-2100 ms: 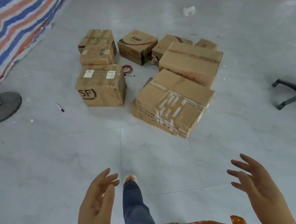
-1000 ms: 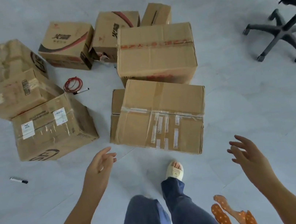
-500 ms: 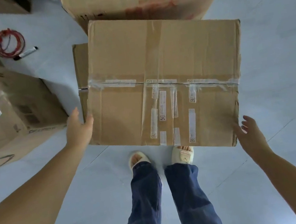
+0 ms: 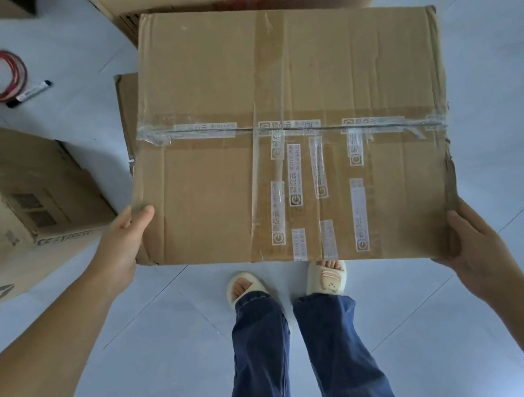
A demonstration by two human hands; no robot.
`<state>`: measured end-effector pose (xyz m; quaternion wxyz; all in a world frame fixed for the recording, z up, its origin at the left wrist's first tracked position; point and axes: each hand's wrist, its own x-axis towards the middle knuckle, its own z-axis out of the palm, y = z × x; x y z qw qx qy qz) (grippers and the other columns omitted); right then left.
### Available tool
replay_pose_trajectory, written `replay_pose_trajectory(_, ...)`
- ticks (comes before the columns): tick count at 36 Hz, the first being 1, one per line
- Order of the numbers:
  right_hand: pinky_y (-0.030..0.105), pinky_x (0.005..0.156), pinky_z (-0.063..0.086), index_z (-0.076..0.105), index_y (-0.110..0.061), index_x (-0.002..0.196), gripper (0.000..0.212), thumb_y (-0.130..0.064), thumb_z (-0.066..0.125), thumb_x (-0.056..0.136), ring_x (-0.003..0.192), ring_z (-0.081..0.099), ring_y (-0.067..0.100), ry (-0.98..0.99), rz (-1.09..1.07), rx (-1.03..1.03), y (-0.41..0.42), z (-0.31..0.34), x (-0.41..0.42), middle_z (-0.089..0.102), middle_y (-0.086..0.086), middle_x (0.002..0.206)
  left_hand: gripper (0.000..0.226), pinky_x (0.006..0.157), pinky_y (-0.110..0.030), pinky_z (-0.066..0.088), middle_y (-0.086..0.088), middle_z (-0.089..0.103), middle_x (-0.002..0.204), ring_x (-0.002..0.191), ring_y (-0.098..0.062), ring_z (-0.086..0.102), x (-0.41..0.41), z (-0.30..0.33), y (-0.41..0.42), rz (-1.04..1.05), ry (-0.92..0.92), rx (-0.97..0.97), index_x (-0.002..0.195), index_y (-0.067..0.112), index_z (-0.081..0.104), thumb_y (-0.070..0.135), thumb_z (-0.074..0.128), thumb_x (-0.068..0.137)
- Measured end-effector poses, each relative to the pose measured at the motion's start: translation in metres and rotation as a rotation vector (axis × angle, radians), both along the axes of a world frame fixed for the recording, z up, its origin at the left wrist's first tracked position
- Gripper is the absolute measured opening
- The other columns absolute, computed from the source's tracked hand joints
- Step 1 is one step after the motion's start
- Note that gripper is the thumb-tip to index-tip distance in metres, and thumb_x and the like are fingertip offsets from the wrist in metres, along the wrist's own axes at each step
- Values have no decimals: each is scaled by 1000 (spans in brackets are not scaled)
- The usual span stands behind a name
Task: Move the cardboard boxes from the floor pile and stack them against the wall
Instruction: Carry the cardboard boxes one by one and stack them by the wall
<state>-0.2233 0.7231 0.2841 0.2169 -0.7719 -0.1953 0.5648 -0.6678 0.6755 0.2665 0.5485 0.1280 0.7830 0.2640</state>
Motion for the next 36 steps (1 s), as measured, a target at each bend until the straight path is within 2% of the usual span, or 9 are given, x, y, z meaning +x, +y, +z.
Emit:
replay_pose_trajectory(2,45,88,44,47,-36,138,41,-18,31,105,110,54,8,35,12,4,11,17,7,56,-22,123,19,100,-31,42,7,64,122,114,-8,58,2,22,6,20,-33,32,109,31,61,22,47,100)
replay_pose_trajectory(5,38,72,55,64,-45,111,42,-18,32,104,105,56,1,97,37,1,29,47,12,59,-32,114,21,85,-27,47,10,67,111,103,-5,62,-1,58,13,83,-89,74,101,35,62,22,46,100)
replay_pose_trajectory(9,37,56,56,75,-47,85,56,-16,32,103,82,69,1,199,49,-6,41,94,4,70,-26,100,18,77,-25,48,13,71,100,90,-2,67,-9,111,8,157,-113,105,101,36,61,26,47,99)
replay_pose_trajectory(13,37,57,56,72,-44,99,47,-19,33,103,86,70,3,258,107,-2,38,142,-14,70,-21,108,15,73,-26,47,10,68,100,91,-7,65,-20,169,-17,267,-100,98,105,31,60,23,50,98)
replay_pose_trajectory(19,35,61,58,56,-39,127,40,-17,34,103,109,60,12,292,212,65,35,229,-49,64,-18,122,17,75,-30,52,4,68,101,87,-12,64,-35,266,-68,393,-61,128,111,25,61,21,53,96)
replay_pose_trajectory(22,34,61,58,58,-43,121,41,-15,34,103,106,61,10,307,275,114,34,271,-66,65,-19,119,19,65,-25,55,8,68,96,80,-6,66,-40,311,-93,449,-39,175,115,24,59,21,52,97)
replay_pose_trajectory(27,37,69,54,52,-38,132,42,-14,34,103,110,59,10,341,393,185,34,318,-86,64,-20,121,30,73,-30,47,7,66,104,90,-10,62,-37,370,-137,543,7,249,125,18,56,21,54,96)
replay_pose_trajectory(30,28,67,56,51,-35,135,43,-13,33,103,105,63,5,373,463,223,37,342,-94,64,-18,123,34,80,-35,50,6,66,111,94,-12,62,-30,396,-164,581,38,284,129,21,54,22,54,96)
replay_pose_trajectory(36,18,64,54,57,-35,129,41,-13,36,101,96,65,0,434,579,245,55,370,-110,66,-17,120,34,74,-31,48,8,66,111,96,-12,62,4,430,-208,708,84,363,130,26,53,21,53,96)
